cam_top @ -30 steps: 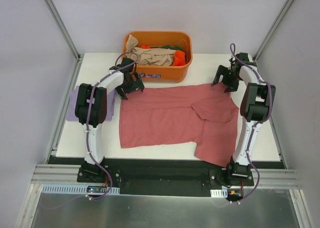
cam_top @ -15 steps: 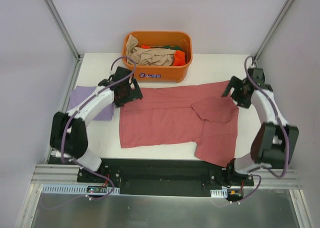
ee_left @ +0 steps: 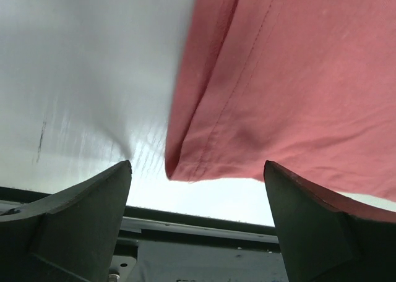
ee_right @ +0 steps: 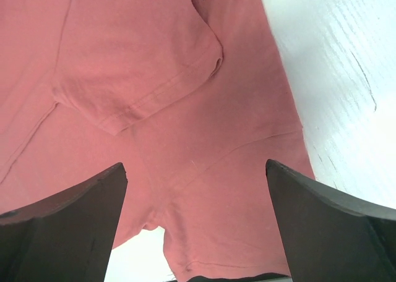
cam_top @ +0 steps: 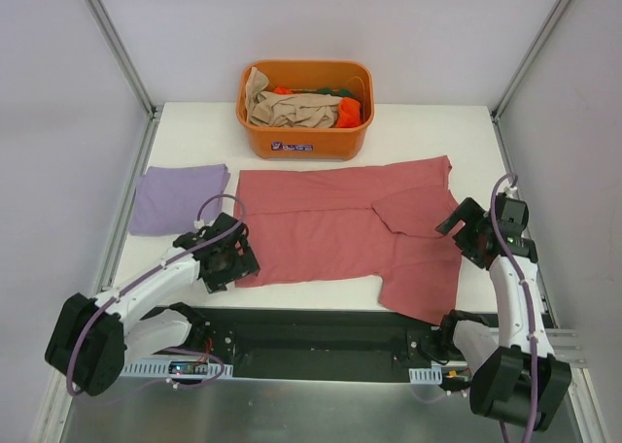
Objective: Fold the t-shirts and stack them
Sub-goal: Grap the side of the flattened tshirt closest away from the robot with both arms
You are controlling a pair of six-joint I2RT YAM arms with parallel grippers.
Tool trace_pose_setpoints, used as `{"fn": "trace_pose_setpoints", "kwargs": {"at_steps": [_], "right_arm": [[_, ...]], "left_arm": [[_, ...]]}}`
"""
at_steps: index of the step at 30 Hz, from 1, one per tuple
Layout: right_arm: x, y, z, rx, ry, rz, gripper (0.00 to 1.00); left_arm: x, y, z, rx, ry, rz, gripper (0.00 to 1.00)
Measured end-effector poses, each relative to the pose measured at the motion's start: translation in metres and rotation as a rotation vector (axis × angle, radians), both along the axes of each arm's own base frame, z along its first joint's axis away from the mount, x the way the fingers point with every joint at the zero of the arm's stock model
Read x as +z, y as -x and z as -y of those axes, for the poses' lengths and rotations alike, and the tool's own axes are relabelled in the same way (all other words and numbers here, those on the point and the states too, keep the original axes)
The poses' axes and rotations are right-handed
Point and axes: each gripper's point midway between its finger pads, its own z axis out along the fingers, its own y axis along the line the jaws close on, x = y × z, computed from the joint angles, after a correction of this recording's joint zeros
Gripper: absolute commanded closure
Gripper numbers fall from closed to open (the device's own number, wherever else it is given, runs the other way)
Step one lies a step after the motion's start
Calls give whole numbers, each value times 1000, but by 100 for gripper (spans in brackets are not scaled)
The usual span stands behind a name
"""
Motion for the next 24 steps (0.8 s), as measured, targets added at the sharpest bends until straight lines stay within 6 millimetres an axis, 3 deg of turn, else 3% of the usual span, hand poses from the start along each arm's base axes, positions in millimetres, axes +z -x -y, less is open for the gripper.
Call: {"fn": "trace_pose_setpoints", "kwargs": {"at_steps": [3, 6, 9, 12, 14, 17, 18, 22, 24], "right_arm": [[5, 4, 0, -3, 9, 36, 4], [5, 9, 0, 1, 14, 26, 4], [3, 16, -1, 12, 20, 6, 4], [1, 28, -3, 19, 18, -25, 1], [1, 38, -4, 17, 21, -45, 1], [1, 54, -6, 19, 34, -71, 3], [0, 60, -7, 24, 40, -85, 3], [-6, 76, -24, 102, 38, -148, 6], [-12, 83, -42, 187, 47, -201, 6]], "left_arm": [[3, 5, -2, 35, 29, 29, 29], [3, 6, -2, 66, 42, 34, 49], [-3, 9, -2, 86, 31, 2, 58], [-8, 11, -4, 99, 15, -28, 71], [-10, 12, -4, 105, 8, -38, 85], [-12, 11, -5, 115, 2, -41, 91], [-12, 9, -4, 118, 2, -42, 100], [-12, 4, -1, 116, -2, -50, 100], [-12, 2, 0, 113, -5, -53, 100]]}}
